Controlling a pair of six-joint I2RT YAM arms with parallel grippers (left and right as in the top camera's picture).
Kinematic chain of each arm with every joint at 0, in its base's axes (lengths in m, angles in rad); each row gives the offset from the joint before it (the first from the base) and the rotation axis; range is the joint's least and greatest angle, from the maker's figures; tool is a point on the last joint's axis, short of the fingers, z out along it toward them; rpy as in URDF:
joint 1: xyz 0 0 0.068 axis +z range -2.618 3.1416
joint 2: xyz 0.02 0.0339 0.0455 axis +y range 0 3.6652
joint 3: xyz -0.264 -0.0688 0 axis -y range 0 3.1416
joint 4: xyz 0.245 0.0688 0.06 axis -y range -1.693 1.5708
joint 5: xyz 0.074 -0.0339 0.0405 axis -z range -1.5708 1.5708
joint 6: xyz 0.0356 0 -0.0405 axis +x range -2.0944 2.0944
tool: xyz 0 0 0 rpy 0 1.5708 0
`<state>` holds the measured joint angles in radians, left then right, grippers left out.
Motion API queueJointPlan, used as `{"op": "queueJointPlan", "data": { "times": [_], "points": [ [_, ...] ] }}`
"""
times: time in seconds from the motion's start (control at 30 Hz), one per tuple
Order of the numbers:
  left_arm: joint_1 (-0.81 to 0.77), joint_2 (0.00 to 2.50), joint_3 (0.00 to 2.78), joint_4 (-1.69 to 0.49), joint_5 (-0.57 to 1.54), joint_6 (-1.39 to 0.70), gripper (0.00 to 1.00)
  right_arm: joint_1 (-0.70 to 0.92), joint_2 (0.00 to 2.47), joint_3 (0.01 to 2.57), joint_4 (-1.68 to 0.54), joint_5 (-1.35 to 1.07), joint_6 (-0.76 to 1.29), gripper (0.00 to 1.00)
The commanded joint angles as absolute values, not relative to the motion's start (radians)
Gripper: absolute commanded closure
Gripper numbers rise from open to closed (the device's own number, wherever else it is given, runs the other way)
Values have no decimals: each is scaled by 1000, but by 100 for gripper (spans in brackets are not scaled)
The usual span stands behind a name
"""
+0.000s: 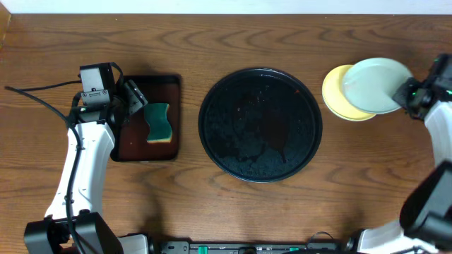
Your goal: Clean dirty plates on tray and stack at the side
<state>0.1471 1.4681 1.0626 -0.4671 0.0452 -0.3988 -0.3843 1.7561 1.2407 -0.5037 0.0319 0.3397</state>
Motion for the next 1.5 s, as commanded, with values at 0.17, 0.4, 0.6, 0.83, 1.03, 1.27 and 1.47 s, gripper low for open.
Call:
{"op": "queueJointPlan", "data": {
  "times": [0.17, 0.4, 0.6, 0.83, 1.03, 1.27, 1.47],
  "points": [
    [150, 1468, 1084, -469, 33, -401, 22, -378, 1844, 1247, -455, -130, 358, 57],
    [150, 1468, 1084, -469, 33, -401, 22, -369, 1841, 1247, -458, -331, 283, 43],
    [150, 1468, 1084, -469, 33, -401, 22, -338, 1768, 1247, -501, -386, 283, 41],
    [150, 1468, 1084, -469, 33, -401, 22, -228, 1509, 1247, -584, -386, 283, 34],
    [150, 1468, 1084, -469, 33, -401, 22, 18, 1369, 1247, -633, -356, 284, 29],
    [150, 1468, 1084, -469, 33, -401, 22, 271, 1322, 1247, -671, -262, 283, 1],
    [150, 1468, 1084, -469, 33, -401, 22, 329, 1324, 1247, -765, -258, 226, 1]
  ]
}}
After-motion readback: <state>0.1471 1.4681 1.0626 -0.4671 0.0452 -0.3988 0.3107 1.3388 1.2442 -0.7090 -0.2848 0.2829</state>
